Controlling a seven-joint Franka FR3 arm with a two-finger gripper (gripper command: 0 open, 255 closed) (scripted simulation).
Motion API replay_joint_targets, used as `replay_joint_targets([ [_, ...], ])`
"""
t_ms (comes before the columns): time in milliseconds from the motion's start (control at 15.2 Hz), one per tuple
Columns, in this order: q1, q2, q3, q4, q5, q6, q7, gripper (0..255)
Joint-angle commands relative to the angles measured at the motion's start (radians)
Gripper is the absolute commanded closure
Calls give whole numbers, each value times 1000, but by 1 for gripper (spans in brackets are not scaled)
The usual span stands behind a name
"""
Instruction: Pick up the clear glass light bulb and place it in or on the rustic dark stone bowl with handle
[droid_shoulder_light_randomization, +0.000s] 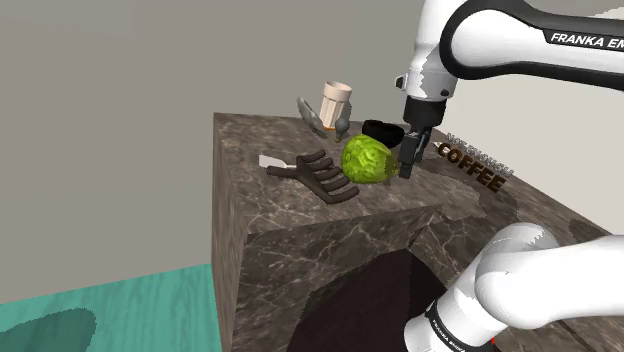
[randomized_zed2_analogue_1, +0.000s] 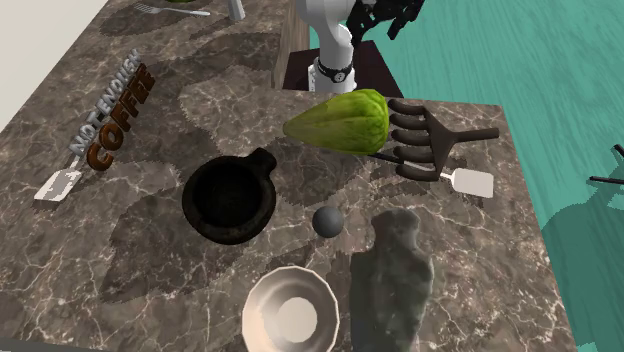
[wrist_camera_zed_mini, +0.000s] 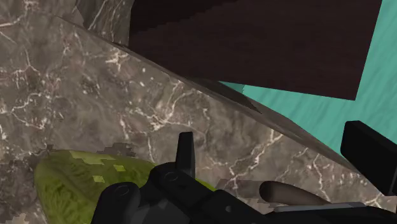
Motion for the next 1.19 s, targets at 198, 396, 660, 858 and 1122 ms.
replay_joint_targets([
  [198, -19, 93, -21, 33, -34, 81, -16, 0],
  [396, -36, 189, -40, 78, -65, 154, -29, 0],
  [660, -58, 319, -63, 153, -99, 238, -45, 0],
  [858, -72, 417, -78, 222, -120, 290, -56, 0],
  [1122, -106, 548, -82, 329, -138, 347, -73, 0],
])
